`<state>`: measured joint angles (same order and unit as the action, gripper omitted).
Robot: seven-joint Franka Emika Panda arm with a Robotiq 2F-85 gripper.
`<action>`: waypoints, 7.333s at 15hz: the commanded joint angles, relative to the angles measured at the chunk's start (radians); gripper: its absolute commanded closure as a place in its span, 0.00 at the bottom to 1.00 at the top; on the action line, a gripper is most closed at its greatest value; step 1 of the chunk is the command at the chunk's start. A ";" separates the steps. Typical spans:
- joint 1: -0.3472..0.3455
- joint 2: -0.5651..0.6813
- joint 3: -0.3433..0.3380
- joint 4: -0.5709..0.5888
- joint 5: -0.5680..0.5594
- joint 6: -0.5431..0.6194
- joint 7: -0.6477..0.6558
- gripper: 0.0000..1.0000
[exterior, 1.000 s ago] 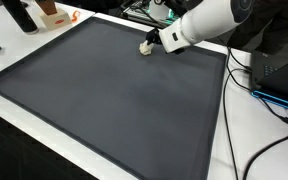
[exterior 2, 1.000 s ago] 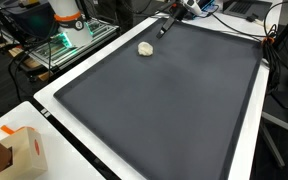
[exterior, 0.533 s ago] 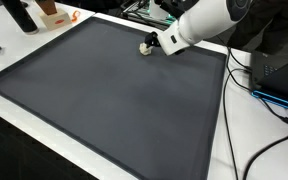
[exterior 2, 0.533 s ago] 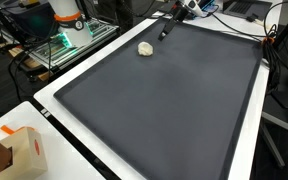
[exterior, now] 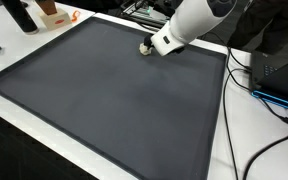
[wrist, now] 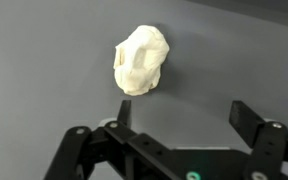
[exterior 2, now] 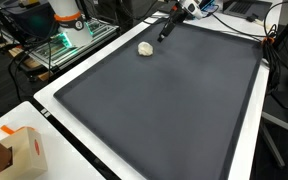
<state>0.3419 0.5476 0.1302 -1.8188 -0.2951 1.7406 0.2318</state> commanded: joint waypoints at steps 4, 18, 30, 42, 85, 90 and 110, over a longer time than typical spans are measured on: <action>-0.070 -0.052 0.017 -0.065 0.131 0.033 -0.082 0.00; -0.181 -0.261 -0.004 -0.266 0.288 0.169 -0.125 0.00; -0.234 -0.548 -0.022 -0.473 0.322 0.321 -0.140 0.00; -0.231 -0.586 -0.022 -0.460 0.298 0.292 -0.117 0.00; -0.245 -0.442 0.009 -0.696 0.290 0.752 -1.540 0.25; -0.244 -0.432 0.008 -0.689 0.257 0.765 -1.533 0.66; -0.243 -0.445 0.006 -0.688 0.164 0.784 -1.530 0.98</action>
<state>0.1045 0.1119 0.1353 -2.4898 -0.0955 2.4933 -1.2959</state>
